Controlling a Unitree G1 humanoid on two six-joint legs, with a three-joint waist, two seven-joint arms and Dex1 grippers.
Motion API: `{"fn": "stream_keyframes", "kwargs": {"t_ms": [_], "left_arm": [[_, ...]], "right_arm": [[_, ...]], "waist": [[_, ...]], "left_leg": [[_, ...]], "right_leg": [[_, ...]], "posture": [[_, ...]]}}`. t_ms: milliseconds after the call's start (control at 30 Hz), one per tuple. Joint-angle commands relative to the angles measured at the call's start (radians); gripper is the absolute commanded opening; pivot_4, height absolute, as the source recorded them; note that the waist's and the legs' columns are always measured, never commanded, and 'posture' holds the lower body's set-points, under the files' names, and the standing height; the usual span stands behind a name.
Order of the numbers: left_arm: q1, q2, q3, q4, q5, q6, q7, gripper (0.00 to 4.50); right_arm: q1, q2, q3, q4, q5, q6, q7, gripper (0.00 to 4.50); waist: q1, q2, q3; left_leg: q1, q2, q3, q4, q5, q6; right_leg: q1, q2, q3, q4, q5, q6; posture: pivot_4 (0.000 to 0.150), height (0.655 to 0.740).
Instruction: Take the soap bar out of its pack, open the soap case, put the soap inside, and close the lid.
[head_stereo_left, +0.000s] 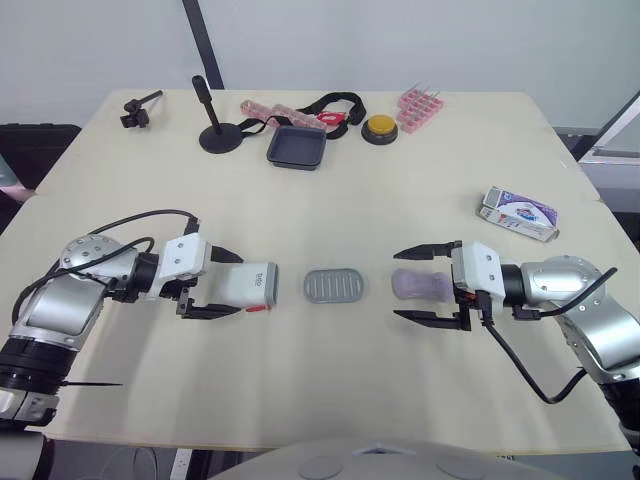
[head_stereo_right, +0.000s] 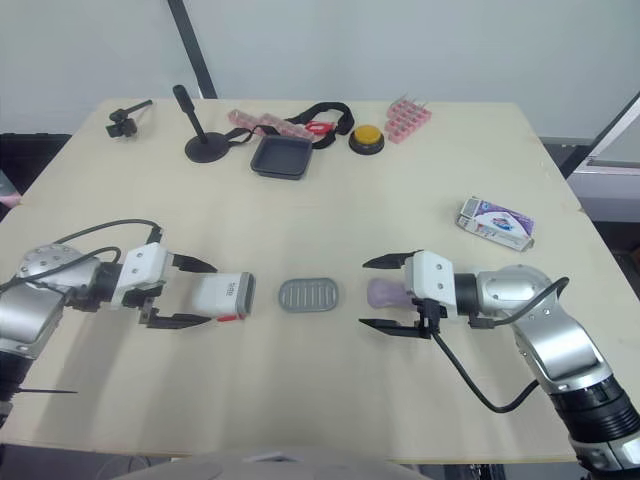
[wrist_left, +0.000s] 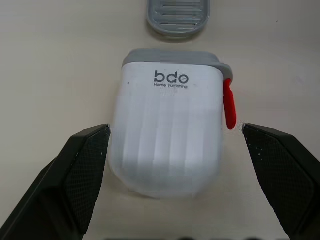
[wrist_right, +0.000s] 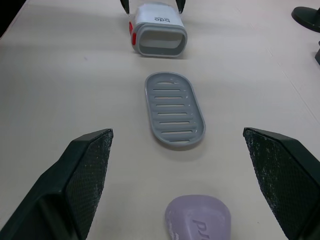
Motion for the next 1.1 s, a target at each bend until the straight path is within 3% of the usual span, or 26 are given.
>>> {"fn": "stream_keyframes", "kwargs": {"t_ms": [33, 233, 433, 633, 1100], "left_arm": [[-0.03, -0.004, 0.079, -0.134, -0.138, 0.121, 0.036, 4.49], [-0.011, -0.106, 0.103, -0.286, -0.266, 0.213, 0.138, 4.49], [0.065, -0.19, 0.015, -0.286, -0.211, 0.159, 0.156, 4.49], [0.055, -0.202, -0.012, -0.272, -0.171, 0.128, 0.146, 4.49], [0.091, -0.229, -0.037, -0.321, -0.138, 0.086, 0.187, 4.49]], "right_arm": [[-0.015, -0.014, -0.017, -0.01, 0.005, -0.013, 0.012, 4.5], [-0.029, -0.035, -0.018, 0.0, -0.002, 0.016, 0.017, 4.5], [-0.057, -0.095, -0.032, -0.009, -0.01, 0.078, 0.021, 4.5], [-0.083, -0.158, -0.014, -0.024, -0.036, 0.144, 0.021, 4.5], [-0.147, -0.163, 0.159, 0.079, -0.278, 0.122, -0.003, 4.5]], "waist": [[0.003, 0.0, 0.0], [-0.001, 0.0, 0.0], [-0.003, 0.0, 0.0], [-0.003, 0.0, 0.0], [-0.006, 0.0, 0.0]], "left_leg": [[0.0, 0.0, 0.0, 0.0, 0.0, 0.0], [-0.001, -0.001, 0.0, 0.0, 0.0, 0.0], [-0.001, 0.0, 0.0, 0.0, 0.0, 0.0], [0.0, 0.0, 0.0, 0.0, 0.0, 0.001], [0.0, 0.0, 0.0, 0.0, 0.001, 0.001]], "right_leg": [[0.0, -0.001, 0.0, 0.0, 0.0, 0.0], [0.0, -0.001, 0.0, 0.0, -0.001, -0.002], [0.0, 0.0, 0.0, -0.001, 0.0, 0.0], [0.001, -0.001, -0.001, -0.001, 0.0, 0.0], [0.001, -0.001, -0.001, -0.001, 0.0, 0.0]], "posture": [[0.15, 0.74], [0.15, 0.74], [0.15, 0.74], [0.15, 0.74], [0.15, 0.74]]}}
